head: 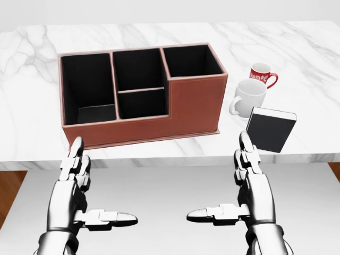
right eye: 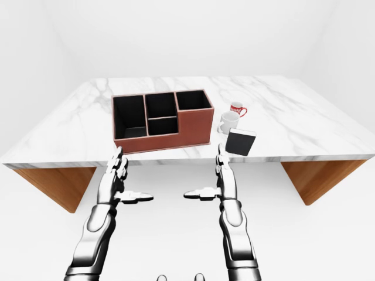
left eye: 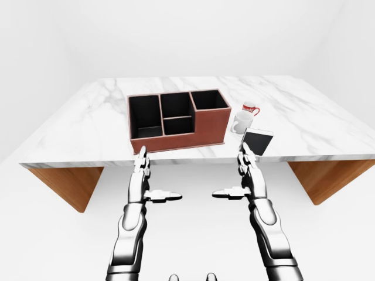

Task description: Pick up the book and place it in the right compartment of the caddy.

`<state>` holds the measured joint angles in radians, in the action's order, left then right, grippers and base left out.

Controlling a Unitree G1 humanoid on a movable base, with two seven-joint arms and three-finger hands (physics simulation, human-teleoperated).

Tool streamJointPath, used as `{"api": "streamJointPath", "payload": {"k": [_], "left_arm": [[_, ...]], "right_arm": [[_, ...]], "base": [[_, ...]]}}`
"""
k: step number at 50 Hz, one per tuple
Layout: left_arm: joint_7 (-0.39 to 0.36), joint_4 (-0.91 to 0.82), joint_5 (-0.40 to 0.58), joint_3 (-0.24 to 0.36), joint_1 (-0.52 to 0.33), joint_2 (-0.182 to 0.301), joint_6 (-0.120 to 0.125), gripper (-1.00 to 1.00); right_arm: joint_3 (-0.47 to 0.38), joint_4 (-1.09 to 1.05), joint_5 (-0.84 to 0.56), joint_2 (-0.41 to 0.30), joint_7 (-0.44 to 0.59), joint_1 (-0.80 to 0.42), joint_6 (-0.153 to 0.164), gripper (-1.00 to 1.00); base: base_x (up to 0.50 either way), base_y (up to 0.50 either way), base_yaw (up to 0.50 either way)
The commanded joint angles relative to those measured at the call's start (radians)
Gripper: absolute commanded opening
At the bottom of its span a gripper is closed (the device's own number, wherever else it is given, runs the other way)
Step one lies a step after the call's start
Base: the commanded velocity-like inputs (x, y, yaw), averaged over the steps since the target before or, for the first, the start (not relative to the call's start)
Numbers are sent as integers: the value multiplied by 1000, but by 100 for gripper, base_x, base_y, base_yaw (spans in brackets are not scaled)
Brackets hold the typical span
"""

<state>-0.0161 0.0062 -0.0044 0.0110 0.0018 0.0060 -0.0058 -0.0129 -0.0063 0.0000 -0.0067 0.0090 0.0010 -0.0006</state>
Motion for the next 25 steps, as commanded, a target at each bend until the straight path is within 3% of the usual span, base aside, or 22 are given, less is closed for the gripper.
{"api": "streamJointPath", "payload": {"k": [1,7,13,25], "left_arm": [[-27,5,-3,14,7,9,-7,100],[-26,-3,-2,13,11,8,-4,100],[-26,8,-1,13,9,8,-12,100],[-27,21,2,11,8,7,-21,100]], "right_arm": [[-16,-13,-13,-9,8,2,-4,100],[-6,-67,-25,-7,7,17,28,100],[5,-102,-60,-6,-4,29,36,100],[40,-120,-165,-6,-16,47,-9,100]], "base": [[0,0,0],[0,0,0],[0,0,0],[4,0,0]]}}
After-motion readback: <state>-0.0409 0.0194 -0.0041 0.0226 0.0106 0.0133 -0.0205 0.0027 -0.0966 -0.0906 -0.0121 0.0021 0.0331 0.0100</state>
